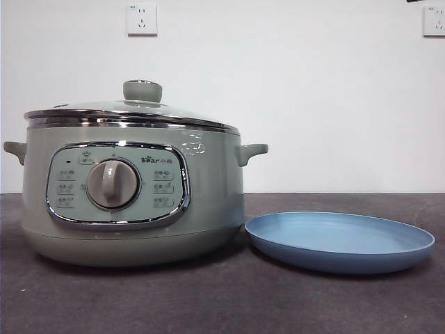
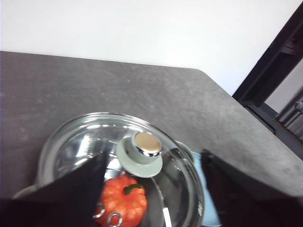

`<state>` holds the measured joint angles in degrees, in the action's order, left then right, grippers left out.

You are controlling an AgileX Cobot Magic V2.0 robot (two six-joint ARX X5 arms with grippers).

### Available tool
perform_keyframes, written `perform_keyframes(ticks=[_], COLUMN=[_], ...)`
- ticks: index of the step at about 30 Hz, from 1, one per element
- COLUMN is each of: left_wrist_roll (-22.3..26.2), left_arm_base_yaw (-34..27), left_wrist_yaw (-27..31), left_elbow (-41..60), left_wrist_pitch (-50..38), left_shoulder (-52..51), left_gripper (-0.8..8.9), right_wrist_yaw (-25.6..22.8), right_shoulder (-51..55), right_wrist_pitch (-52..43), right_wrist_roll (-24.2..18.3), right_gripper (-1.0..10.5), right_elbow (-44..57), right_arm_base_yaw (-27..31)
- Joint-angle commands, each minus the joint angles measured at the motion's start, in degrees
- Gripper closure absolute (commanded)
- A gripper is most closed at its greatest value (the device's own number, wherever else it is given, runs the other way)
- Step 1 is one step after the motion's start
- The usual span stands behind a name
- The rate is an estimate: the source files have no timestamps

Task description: Take the pumpkin out from the steamer,put the pumpkin in the blue plate,close the lid

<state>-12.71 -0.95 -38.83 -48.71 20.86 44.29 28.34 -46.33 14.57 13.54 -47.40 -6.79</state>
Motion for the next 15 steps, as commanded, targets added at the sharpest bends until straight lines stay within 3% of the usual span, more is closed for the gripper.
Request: perform_keyframes(ticks=[1,15], left_wrist_roll=[-0.70,10.10], left_arm_base_yaw=[2.60,22.36], left_wrist_yaw=[1.64,24.30], left_elbow=[-2.32,-17.18], left_wrist_pitch=[-0.85,3.50], left_shoulder=[2.99,23.26], left_gripper=[4.28,4.29], right_wrist_yaw=[0.13,0.11], right_shoulder=[-0.07,-0.07], right_wrist_pitch=[-0.28,2.71], right_wrist_roll=[0.26,1.01], right_gripper=[5.4,5.4], right_elbow=[-0.15,-0.13], right_arm_base_yaw=[-0.20,-0.20])
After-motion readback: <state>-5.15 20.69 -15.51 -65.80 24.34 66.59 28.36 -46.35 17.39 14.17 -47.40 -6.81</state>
